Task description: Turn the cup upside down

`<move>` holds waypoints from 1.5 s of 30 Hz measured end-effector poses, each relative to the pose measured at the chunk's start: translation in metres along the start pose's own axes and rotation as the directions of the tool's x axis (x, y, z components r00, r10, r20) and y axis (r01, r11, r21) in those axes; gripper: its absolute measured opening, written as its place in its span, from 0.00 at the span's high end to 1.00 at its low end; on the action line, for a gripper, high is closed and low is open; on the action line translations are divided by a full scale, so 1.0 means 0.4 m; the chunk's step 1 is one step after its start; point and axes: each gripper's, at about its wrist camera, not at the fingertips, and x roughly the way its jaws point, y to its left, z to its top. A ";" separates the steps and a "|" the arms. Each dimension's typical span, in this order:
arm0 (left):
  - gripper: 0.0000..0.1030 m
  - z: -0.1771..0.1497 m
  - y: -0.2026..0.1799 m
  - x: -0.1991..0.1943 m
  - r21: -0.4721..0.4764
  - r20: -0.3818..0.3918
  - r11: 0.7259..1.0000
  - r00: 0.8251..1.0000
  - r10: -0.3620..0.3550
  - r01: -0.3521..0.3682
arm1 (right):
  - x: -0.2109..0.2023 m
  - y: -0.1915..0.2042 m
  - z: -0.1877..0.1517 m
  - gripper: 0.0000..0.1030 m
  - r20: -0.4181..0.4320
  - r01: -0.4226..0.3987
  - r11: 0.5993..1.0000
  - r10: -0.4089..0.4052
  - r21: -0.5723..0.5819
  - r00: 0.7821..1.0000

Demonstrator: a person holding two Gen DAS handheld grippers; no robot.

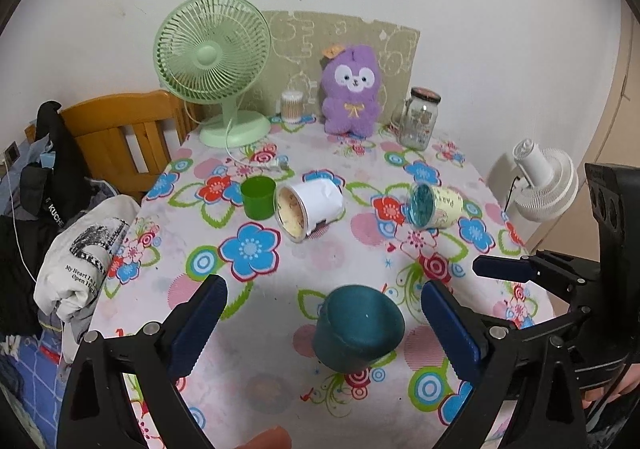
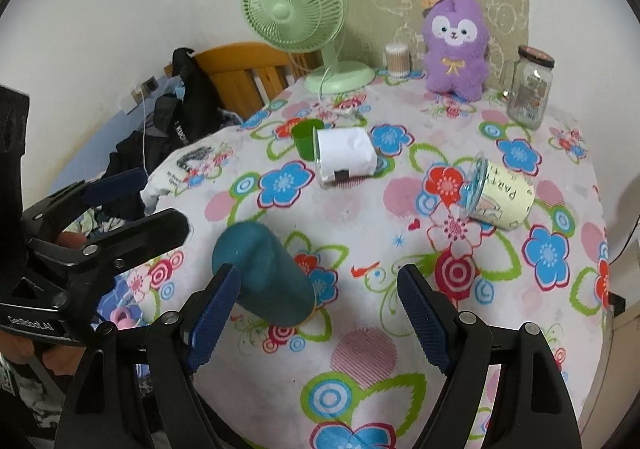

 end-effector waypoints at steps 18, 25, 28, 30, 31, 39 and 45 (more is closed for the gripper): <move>0.00 0.037 0.049 -0.100 -0.038 0.186 0.999 0.983 -0.001 0.008 | -0.122 0.036 0.063 0.03 0.212 0.063 0.998 -0.063 0.007 0.975; 0.00 0.042 0.056 -0.123 -0.031 0.229 1.000 0.973 0.003 0.004 | -0.165 0.068 0.070 0.00 0.278 0.089 0.996 -0.087 0.002 0.957; 0.00 0.044 0.058 -0.132 -0.031 0.250 1.000 0.968 0.012 -0.005 | -0.178 0.085 0.070 0.00 0.303 0.122 0.992 -0.115 -0.007 0.946; 0.00 0.044 0.060 -0.140 -0.030 0.270 1.000 0.963 0.015 -0.007 | -0.187 0.094 0.070 0.00 0.323 0.147 0.989 -0.135 -0.012 0.937; 0.00 0.045 0.061 -0.143 -0.029 0.278 1.000 0.960 0.016 -0.008 | -0.191 0.097 0.071 0.00 0.331 0.154 0.988 -0.140 -0.014 0.933; 0.00 0.046 0.063 -0.167 -0.026 0.329 0.999 0.944 0.030 -0.023 | -0.211 0.111 0.074 0.00 0.370 0.161 0.987 -0.139 -0.028 0.919; 0.00 0.046 0.058 -0.170 -0.016 0.342 0.999 0.939 0.038 -0.034 | -0.212 0.110 0.074 0.00 0.375 0.163 0.986 -0.143 -0.023 0.916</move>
